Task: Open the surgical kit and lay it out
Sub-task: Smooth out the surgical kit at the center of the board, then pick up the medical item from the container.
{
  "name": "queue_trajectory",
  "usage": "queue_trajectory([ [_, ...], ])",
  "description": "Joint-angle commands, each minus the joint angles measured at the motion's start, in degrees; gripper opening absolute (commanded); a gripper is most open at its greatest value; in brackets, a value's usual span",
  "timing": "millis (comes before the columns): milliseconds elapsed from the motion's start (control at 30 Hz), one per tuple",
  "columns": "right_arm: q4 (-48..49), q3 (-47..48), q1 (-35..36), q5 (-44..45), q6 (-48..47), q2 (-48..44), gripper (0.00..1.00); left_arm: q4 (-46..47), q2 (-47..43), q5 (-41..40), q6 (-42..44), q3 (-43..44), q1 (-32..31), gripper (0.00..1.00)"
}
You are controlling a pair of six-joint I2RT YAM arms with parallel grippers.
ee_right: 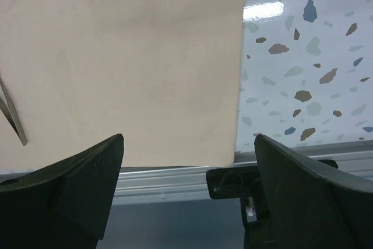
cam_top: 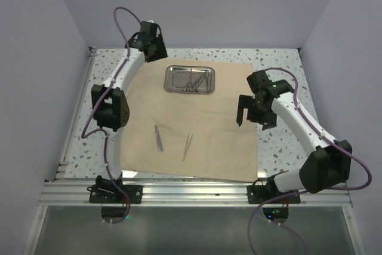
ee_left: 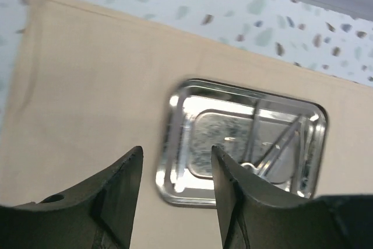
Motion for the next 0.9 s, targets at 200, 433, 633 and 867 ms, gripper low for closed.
queue_trajectory([
  [200, -3.50, 1.09, -1.84, 3.86, 0.45, -6.02, 0.98, 20.95, 10.09, 20.86, 1.81, 1.45, -9.17, 0.52],
  [433, -5.79, 0.30, -2.37, 5.18, 0.62, -8.13, 0.98, 21.24, 17.92, 16.58, 1.73, 8.73, -12.69, 0.50],
  [633, -7.20, -0.49, -2.99, 6.59, 0.54, -9.71, 0.98, 18.15, 19.96, 12.27, 5.41, 9.01, -14.18, 0.47],
  [867, -7.11, -0.84, -4.22, 6.15, -0.16, -9.72, 0.98, 11.65, 21.71, 6.21, 10.77, 10.06, -16.91, 0.45],
])
